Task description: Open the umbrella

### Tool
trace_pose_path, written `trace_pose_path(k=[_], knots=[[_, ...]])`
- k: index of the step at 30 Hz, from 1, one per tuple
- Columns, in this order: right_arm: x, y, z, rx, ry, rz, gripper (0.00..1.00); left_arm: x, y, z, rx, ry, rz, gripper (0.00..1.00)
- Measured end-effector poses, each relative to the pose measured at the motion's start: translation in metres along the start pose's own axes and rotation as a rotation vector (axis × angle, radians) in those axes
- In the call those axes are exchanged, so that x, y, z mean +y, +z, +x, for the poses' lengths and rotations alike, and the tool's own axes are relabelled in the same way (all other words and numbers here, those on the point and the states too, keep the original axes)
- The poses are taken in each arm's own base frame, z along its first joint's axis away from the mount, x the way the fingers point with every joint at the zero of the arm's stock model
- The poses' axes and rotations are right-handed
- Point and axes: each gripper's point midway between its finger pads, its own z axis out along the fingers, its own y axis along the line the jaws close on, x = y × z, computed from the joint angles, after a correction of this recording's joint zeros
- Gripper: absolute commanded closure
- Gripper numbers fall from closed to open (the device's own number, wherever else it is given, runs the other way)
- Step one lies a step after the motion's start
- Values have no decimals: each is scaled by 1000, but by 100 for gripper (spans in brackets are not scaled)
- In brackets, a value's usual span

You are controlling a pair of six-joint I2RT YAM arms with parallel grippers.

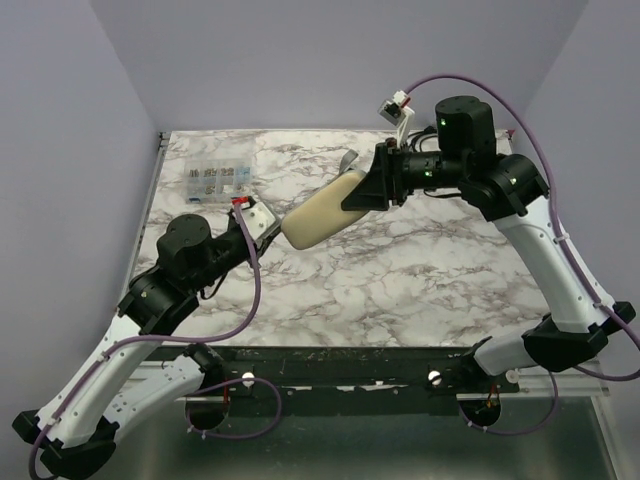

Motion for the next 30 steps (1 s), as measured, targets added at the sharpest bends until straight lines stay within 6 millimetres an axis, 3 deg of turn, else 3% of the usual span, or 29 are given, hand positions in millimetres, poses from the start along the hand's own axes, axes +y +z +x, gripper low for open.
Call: trace_pose_path(k=[17,30], knots=[[-12,27,34,178,110,-93,99,-33,-21,37,207,56,146,100],[-21,54,61,300,170,-101,99,-64,-33,77,442,141,277,100]])
